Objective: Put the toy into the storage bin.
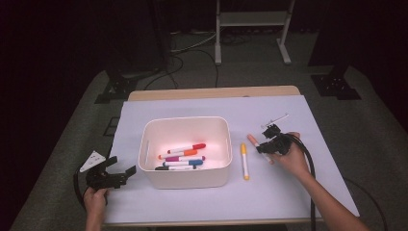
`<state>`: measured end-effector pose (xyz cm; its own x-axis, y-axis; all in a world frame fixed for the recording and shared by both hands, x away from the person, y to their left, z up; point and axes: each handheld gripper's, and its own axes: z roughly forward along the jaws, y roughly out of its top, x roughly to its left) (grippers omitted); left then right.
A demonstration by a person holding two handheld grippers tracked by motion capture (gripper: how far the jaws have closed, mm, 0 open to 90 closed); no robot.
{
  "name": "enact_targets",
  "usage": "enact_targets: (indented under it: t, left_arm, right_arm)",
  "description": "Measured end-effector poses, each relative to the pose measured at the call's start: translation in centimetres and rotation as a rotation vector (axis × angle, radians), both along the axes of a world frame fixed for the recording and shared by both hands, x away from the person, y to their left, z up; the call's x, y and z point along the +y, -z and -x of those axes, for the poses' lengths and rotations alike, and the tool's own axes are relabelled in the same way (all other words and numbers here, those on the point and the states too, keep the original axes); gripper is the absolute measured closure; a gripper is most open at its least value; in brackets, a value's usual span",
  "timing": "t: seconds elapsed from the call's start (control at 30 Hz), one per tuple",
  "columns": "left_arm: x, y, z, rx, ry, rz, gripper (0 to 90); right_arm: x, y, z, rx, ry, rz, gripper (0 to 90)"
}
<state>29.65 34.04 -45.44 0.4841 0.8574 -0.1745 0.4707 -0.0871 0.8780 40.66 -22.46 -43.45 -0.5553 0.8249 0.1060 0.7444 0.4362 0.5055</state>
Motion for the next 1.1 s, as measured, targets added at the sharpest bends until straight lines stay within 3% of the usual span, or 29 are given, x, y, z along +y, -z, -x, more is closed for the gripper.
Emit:
enact_targets:
  t: [0.37, 0.6, 1.1]
  left_arm:
    - [0.0, 0.0, 0.0, 0.004, 0.001, -0.001, 0.0]
    - [-0.1, 0.0, 0.0, 0.005, 0.001, -0.005, 0.0]
    - [-0.1, 0.0, 0.0, 0.004, 0.001, -0.005, 0.0]
  right_arm:
    - [-1.7, -0.5, 0.9, 0.038, -0.009, -0.073, 76.1]
    - [-1.5, -2.9, 2.5, 0.018, -0.068, -0.16, 76.1]
    - [-0.1, -8.1, 4.9, -0.007, -0.17, -0.236, 76.1]
